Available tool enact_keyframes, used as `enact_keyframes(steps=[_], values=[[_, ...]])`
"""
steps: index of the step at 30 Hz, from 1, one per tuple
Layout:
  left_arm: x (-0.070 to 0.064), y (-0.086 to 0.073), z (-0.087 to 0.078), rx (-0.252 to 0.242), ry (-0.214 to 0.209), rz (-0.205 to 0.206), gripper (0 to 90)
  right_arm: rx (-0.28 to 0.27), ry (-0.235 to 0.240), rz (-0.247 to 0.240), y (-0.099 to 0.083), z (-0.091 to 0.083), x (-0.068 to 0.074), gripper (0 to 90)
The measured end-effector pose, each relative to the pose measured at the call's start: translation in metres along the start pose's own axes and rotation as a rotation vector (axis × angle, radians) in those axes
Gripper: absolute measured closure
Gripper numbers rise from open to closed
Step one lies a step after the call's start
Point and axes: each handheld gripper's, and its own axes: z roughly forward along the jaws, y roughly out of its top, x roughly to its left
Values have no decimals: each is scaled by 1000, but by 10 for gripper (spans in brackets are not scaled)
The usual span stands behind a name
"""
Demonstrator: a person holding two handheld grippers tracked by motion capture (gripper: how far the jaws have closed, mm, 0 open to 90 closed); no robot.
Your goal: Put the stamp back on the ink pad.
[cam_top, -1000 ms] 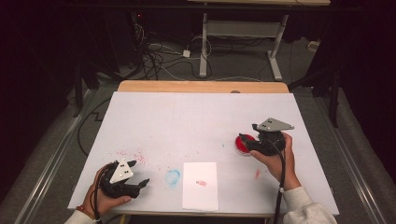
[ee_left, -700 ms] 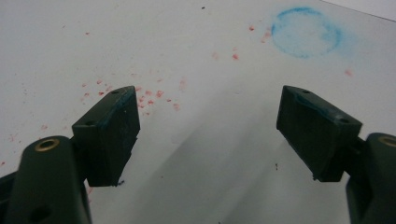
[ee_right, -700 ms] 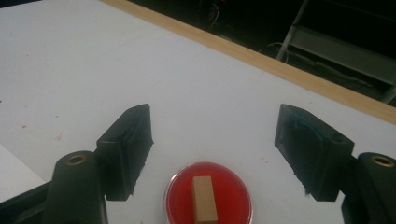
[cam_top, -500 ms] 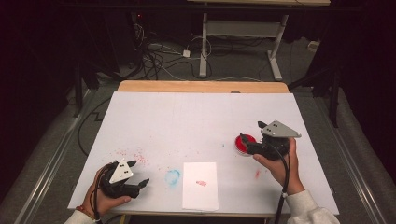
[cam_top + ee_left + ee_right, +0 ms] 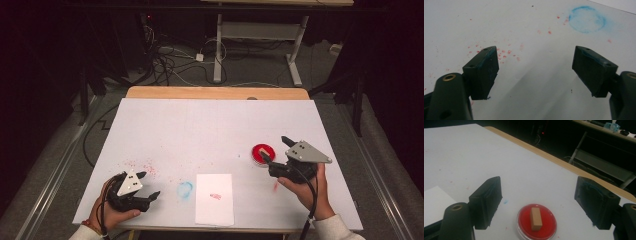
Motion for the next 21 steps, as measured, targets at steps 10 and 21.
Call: enact_keyframes(steps=[10,21], values=[[0,2,2,-2,-7,1,206,-18,-11,-43,-14,-17,4,228],[0,4,3,-4,0,7,205,-18,-19,-71,-30,-30,4,228]])
